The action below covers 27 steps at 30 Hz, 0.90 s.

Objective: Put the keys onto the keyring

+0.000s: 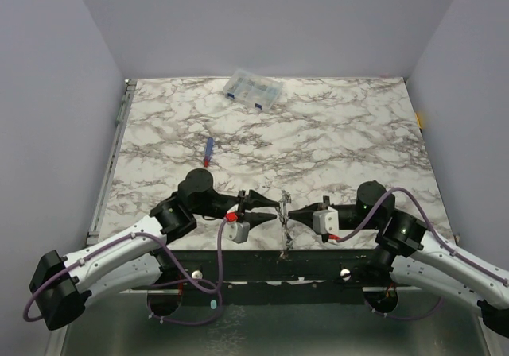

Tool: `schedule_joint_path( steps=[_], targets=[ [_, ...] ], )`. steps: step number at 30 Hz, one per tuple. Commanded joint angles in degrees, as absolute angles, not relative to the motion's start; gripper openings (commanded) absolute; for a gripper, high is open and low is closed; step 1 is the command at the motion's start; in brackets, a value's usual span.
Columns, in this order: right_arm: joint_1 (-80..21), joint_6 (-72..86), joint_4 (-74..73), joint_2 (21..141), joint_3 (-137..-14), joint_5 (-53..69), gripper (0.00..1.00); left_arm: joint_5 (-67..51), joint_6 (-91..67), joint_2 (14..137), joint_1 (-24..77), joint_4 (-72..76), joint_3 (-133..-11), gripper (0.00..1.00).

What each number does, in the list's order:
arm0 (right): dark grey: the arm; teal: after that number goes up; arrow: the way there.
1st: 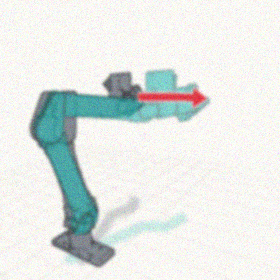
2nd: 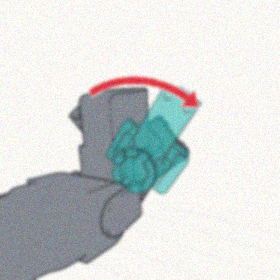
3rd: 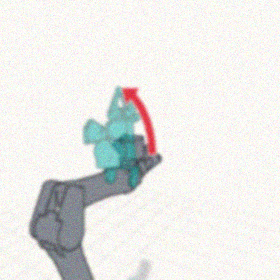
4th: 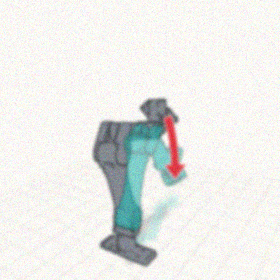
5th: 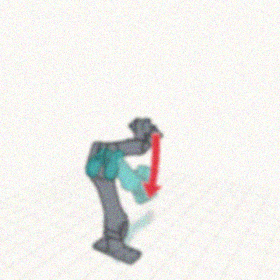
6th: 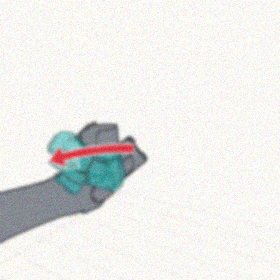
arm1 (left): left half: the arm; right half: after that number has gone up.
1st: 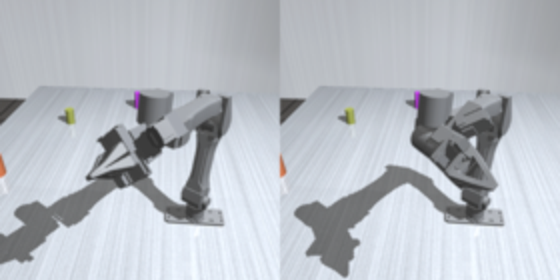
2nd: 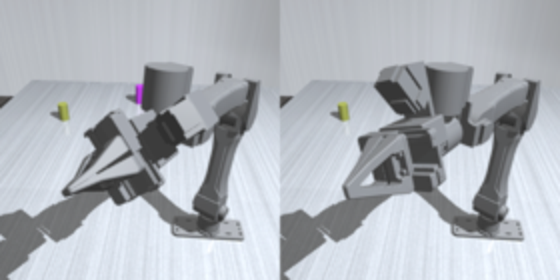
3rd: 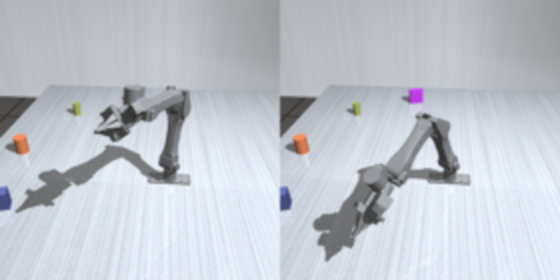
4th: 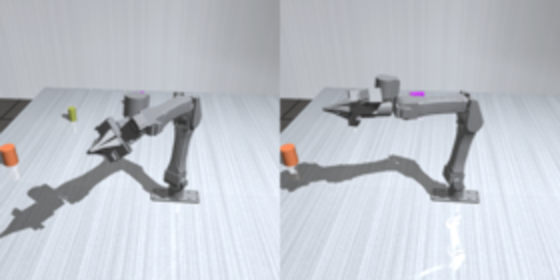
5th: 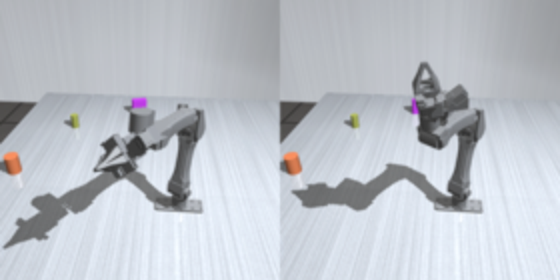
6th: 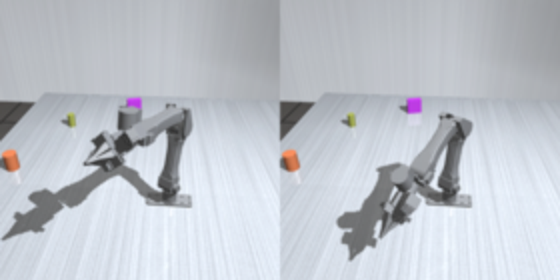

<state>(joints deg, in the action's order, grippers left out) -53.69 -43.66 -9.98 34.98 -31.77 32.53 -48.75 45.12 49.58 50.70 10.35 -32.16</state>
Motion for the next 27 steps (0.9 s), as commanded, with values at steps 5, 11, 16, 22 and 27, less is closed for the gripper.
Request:
schedule_joint_path(
  steps=[5, 11, 16, 22, 27],
  targets=[
    [-54.14, -40.09, -3.33, 32.83, -31.04, 31.47, 0.0, -53.96, 41.64, 51.21, 50.45, 14.29, -31.73, 0.38],
    [-54.14, -38.26, 0.79, 32.5, -30.05, 30.48, 0.0, -52.5, 34.99, 52.27, 50.46, 24.49, -29.93, 0.34],
    [-54.14, -36.42, 5.05, 32.19, -29.0, 28.78, 0.0, -51.12, 28.1, 52.44, 50.46, 33.91, -27.89, 0.34],
    [-54.14, -33.3, 10.86, 31.68, -27.34, 27.72, 0.0, -49.1, 26.02, 52.56, 50.53, 37.3, -27.1, 0.34],
    [-54.14, -32.52, 12.71, 31.84, -27.03, 27.57, 0.0, -46.83, 25.23, 53.16, 50.45, 38.14, -26.81, 0.34]
  ],
)
